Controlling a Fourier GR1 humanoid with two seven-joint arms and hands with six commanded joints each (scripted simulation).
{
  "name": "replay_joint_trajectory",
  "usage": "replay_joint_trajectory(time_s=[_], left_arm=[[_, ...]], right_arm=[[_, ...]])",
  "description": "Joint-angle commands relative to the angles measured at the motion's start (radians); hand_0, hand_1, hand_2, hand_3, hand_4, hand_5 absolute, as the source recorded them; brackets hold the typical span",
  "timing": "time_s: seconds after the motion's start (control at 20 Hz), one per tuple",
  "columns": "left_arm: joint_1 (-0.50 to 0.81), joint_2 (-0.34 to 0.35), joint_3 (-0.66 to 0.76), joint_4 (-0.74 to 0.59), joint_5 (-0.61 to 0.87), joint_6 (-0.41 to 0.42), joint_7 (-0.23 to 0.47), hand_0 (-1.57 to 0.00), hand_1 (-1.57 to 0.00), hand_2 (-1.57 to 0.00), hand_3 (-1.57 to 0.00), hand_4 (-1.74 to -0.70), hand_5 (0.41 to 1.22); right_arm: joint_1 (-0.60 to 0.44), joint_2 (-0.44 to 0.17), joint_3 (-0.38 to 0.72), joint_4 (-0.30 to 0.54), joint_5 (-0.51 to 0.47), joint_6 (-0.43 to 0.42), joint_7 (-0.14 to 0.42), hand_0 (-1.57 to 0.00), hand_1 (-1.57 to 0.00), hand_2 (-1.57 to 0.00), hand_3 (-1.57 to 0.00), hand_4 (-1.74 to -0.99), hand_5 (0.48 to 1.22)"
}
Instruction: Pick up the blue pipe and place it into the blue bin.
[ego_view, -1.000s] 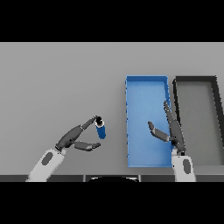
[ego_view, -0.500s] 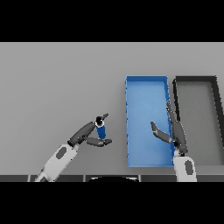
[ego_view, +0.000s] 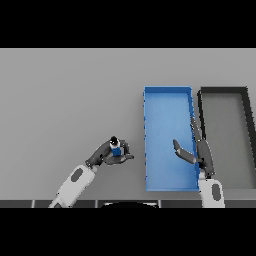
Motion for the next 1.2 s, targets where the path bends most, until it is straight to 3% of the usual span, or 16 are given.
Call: replay_joint_trajectory(time_s=[0.0, 0.05, 0.15, 0.3, 0.35, 0.6, 0.8, 0.95, 1.15], left_arm=[[-0.003, -0.006, -0.005, -0.005, -0.001, -0.004, 0.024, -0.95, -1.05, -1.12, -1.12, -1.54, 1.022], [0.006, 0.002, -0.010, -0.021, -0.007, 0.002, 0.029, -1.07, -1.15, -1.21, -1.19, -1.58, 1.062], [0.003, -0.005, -0.025, -0.016, -0.030, 0.022, 0.012, -1.25, -1.30, -1.34, -1.33, -1.53, 1.119], [0.032, -0.011, -0.032, -0.051, -0.062, 0.043, -0.039, -1.41, -1.43, -1.45, -1.45, -1.49, 1.169], [0.017, -0.023, -0.023, -0.056, -0.064, 0.050, -0.020, -1.44, -1.46, -1.48, -1.47, -1.48, 1.179], [-0.021, -0.050, 0.004, -0.135, -0.051, 0.038, -0.031, -1.53, -1.53, -1.54, -1.54, -1.47, 1.207], [-0.053, -0.053, 0.004, -0.231, -0.040, 0.003, 0.028, -1.55, -1.56, -1.56, -1.56, -1.47, 1.215], [-0.081, -0.070, 0.006, -0.256, -0.038, -0.015, 0.091, -1.56, -1.56, -1.56, -1.56, -1.47, 1.218], [-0.070, -0.077, 0.007, -0.268, -0.065, -0.027, 0.113, -1.57, -1.57, -1.57, -1.57, -1.47, 1.220]], right_arm=[[-0.002, 0.000, 0.000, -0.002, -0.003, 0.003, 0.006, 0.00, 0.00, 0.00, 0.00, -1.227, 0.660], [0.000, 0.004, 0.004, -0.006, 0.000, -0.001, 0.008, 0.00, 0.00, 0.00, 0.00, -1.233, 0.660], [-0.013, 0.008, 0.005, 0.002, 0.001, -0.002, 0.028, 0.00, 0.00, 0.00, 0.00, -1.224, 0.651], [-0.016, 0.003, -0.001, 0.002, -0.011, 0.005, 0.025, 0.00, 0.00, 0.00, 0.00, -1.220, 0.635], [-0.029, 0.001, -0.004, 0.007, -0.015, 0.007, 0.043, 0.00, 0.00, 0.00, 0.00, -1.217, 0.631], [-0.017, 0.004, -0.001, 0.005, -0.002, -0.001, 0.030, 0.00, 0.00, 0.00, 0.00, -1.220, 0.638], [-0.032, -0.002, 0.000, 0.017, 0.023, -0.015, 0.042, 0.00, 0.00, 0.00, 0.00, -1.184, 0.643], [-0.029, -0.009, -0.002, 0.029, 0.025, -0.009, 0.020, 0.00, 0.00, 0.00, 0.00, -1.161, 0.644], [-0.026, -0.009, -0.006, 0.032, 0.031, -0.020, -0.003, 0.00, 0.00, 0.00, 0.00, -1.145, 0.643]])
